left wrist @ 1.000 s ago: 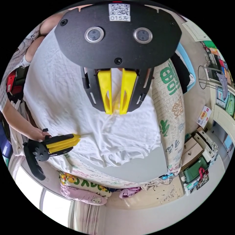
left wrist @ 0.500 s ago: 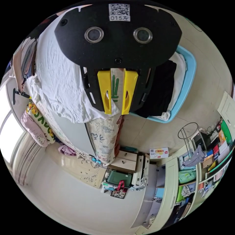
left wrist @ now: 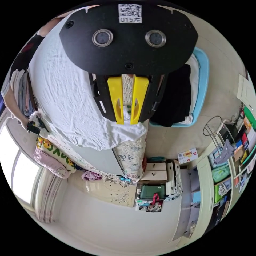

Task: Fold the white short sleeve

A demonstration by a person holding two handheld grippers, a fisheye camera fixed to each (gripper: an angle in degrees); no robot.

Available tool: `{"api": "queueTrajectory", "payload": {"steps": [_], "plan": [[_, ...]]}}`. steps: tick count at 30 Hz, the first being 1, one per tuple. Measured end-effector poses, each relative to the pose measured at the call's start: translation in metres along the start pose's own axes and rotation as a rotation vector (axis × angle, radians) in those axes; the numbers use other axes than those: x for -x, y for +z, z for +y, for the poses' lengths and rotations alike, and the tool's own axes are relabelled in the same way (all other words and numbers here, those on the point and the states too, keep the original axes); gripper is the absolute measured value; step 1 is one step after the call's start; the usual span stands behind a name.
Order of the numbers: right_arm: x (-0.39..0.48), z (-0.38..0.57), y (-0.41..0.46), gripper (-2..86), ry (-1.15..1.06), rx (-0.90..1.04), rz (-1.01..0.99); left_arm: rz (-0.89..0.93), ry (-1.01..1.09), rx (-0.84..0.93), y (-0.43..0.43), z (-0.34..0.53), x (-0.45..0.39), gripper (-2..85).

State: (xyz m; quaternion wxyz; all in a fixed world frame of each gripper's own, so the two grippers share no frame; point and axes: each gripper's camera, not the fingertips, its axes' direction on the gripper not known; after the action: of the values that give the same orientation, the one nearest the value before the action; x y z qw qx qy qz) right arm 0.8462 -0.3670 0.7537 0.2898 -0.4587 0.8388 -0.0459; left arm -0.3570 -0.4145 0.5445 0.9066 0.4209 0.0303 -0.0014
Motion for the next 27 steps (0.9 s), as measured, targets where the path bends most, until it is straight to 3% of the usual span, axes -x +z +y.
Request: {"api": "queueTrajectory", "payload": {"steps": [3,5,7,11,13,17,20,27], "plan": [[-0.026,0.008,-0.007,9.2,0.076,-0.077,-0.297,-0.002,0.025,0.021,-0.002,-0.009,-0.002,6.4],[-0.070,0.024,-0.034,10.7,0.235,-0.268,-0.559,0.012,0.013,0.047,0.001,-0.015,-0.002,7.4],[-0.095,0.037,-0.049,11.4,0.349,-0.380,-0.687,0.022,-0.009,0.044,0.004,-0.017,-0.001,7.6],[-0.113,0.053,-0.061,10.9,0.513,-0.430,-0.632,0.051,-0.037,0.047,0.011,-0.025,-0.003,7.7],[-0.116,0.062,-0.064,9.9,0.547,-0.488,-0.728,0.051,-0.020,0.040,0.010,-0.029,-0.008,7.6],[-0.095,0.075,-0.101,8.1,0.345,-0.786,-1.135,0.063,0.025,0.042,0.020,-0.040,-0.027,7.3],[-0.060,0.063,-0.131,5.2,0.200,-0.797,-1.192,0.141,0.005,0.080,0.038,-0.055,-0.039,6.7],[-0.027,0.053,-0.132,-0.8,0.298,-0.799,-1.124,0.172,-0.083,0.123,0.082,-0.090,-0.047,2.2]]}}
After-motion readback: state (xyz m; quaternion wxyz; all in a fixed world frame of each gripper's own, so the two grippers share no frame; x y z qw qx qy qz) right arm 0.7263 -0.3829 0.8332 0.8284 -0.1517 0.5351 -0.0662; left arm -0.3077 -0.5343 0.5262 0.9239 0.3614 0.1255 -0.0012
